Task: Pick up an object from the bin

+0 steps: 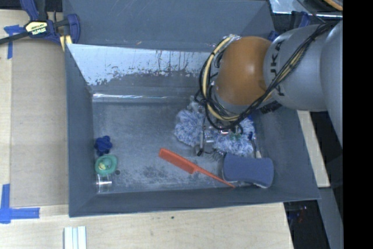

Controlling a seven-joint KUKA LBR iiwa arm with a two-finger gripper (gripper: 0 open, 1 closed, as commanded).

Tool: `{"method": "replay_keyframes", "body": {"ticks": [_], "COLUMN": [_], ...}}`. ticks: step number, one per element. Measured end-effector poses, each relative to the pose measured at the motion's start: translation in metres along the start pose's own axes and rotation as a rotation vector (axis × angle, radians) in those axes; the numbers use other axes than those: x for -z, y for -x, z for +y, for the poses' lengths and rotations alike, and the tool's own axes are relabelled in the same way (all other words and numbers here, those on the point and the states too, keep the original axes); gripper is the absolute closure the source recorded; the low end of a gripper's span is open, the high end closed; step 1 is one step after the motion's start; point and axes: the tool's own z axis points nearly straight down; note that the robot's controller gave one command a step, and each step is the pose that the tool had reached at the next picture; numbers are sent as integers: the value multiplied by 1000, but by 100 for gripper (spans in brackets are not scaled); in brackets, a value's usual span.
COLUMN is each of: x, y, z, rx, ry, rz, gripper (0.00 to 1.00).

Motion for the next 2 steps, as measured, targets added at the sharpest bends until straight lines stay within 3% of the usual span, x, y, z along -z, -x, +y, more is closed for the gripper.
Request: {"method": "replay_keyframes", "body": {"ticks": [1, 2], "x": [5, 3], "y": [28, 3], "z": [-5, -1], "rx": [-122, -4], "ry": [5, 0], "rz": [-24, -9], "gripper": [0, 100]}}
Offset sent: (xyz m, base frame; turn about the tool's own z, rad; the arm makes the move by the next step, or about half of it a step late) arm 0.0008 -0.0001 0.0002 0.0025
